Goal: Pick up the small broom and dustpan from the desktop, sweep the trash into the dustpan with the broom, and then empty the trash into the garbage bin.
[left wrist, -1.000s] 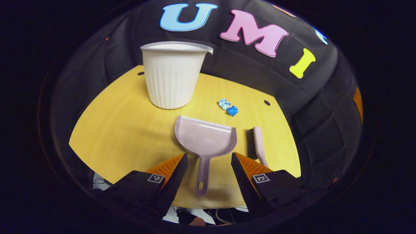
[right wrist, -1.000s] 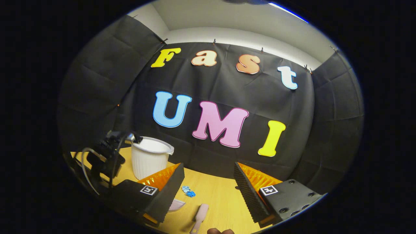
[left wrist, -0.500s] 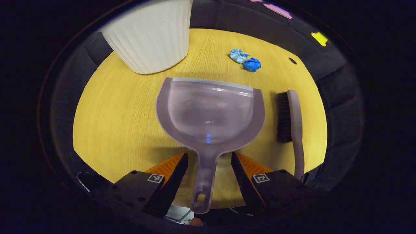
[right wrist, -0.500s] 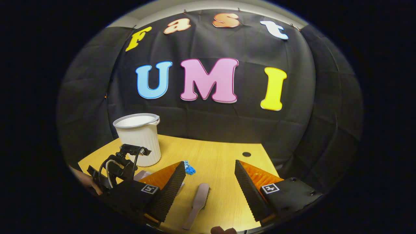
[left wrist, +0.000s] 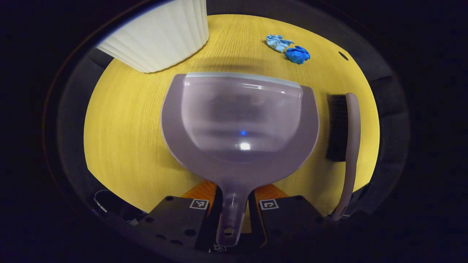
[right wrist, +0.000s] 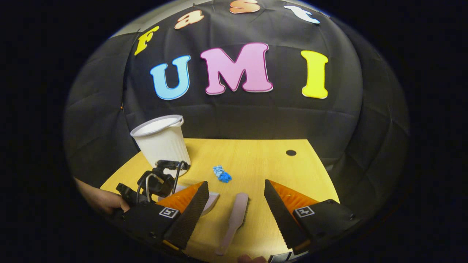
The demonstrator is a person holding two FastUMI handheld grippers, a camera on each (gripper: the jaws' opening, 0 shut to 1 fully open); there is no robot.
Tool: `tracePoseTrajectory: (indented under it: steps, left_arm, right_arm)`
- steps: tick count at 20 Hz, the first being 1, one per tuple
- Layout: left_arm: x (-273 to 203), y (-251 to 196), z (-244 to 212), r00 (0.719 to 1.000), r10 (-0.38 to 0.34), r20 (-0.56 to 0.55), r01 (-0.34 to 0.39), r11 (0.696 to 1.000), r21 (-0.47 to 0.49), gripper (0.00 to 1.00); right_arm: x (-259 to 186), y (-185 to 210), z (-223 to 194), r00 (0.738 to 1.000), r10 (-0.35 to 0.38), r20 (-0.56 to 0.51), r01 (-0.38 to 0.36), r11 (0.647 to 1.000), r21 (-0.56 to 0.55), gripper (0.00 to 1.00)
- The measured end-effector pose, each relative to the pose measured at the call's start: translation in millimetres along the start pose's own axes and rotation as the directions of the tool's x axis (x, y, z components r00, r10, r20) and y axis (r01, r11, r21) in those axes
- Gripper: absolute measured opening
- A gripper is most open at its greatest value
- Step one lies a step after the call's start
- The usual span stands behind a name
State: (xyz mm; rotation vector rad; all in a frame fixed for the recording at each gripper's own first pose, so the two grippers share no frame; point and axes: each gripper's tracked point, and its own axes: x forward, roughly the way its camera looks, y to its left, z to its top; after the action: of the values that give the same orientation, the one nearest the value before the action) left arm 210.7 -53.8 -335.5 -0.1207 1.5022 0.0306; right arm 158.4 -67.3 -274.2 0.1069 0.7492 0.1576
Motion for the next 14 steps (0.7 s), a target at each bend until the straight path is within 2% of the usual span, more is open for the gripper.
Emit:
tracePoseTrajectory:
  steps: [1,2,3,4,5,6,7,8,10,11,12,14]
  left_arm:
    - [3.0,0.3,0.1,1.0,-0.015,0.002,0.015,1.0,0.013,0.31]
    - [2.4,0.7,-0.2,1.0,-0.027,0.001,0.027,0.999,0.024,0.3]
    - [1.9,1.0,-0.6,0.999,-0.047,0.003,0.047,0.998,0.039,0.29]
    - [2.4,1.6,-1.0,0.998,-0.066,0.006,0.066,0.996,0.057,0.29]
    - [3.3,3.3,-2.4,0.996,-0.085,0.007,0.084,0.993,0.081,0.29]
    - [3.6,5.4,-3.7,0.995,-0.099,0.012,0.097,0.989,0.109,0.29]
    - [3.6,9.1,-5.2,0.993,-0.114,0.019,0.11,0.984,0.14,0.29]
    - [3.9,10.8,-5.9,0.991,-0.129,0.029,0.123,0.979,0.164,0.29]
    - [4.5,15.1,-9.7,0.986,-0.163,0.041,0.151,0.965,0.212,0.29]
    - [4.3,19.4,-12.4,0.983,-0.178,0.052,0.162,0.96,0.229,0.29]
    - [5.5,22.7,-14.4,0.98,-0.189,0.058,0.171,0.957,0.235,0.29]
    - [6.3,27.8,-22.3,0.973,-0.224,0.056,0.206,0.952,0.228,0.29]
  right_arm:
    - [2.9,-1.4,-6.4,0.999,-0.021,-0.031,0.022,1.0,0.018,0.99]
    - [4.6,-0.3,-12.8,0.997,-0.046,-0.063,0.047,0.999,0.026,0.93]
    - [4.9,3.0,-19.4,0.993,-0.068,-0.094,0.07,0.997,0.028,0.98]
    - [6.3,7.0,-26.8,0.987,-0.091,-0.135,0.095,0.995,0.025,0.89]
    - [7.5,13.2,-35.7,0.978,-0.106,-0.178,0.112,0.993,0.022,0.96]
    - [8.6,18.5,-44.7,0.968,-0.126,-0.215,0.131,0.991,0.009,0.96]
    - [8.3,19.7,-56.6,0.952,-0.151,-0.268,0.159,0.987,0.009,0.87]
    - [10.6,23.5,-69.2,0.933,-0.159,-0.324,0.177,0.984,0.028,0.96]
    - [15.5,33.4,-104.3,0.87,-0.167,-0.465,0.218,0.974,0.057,0.96]
    - [18.3,31.4,-117.8,0.837,-0.182,-0.517,0.239,0.97,0.046,0.89]
    - [20.7,26.2,-131.2,0.795,-0.2,-0.573,0.259,0.966,0.022,0.97]
    - [30.6,12.2,-149.9,0.737,-0.247,-0.629,0.295,0.955,-0.03,0.98]
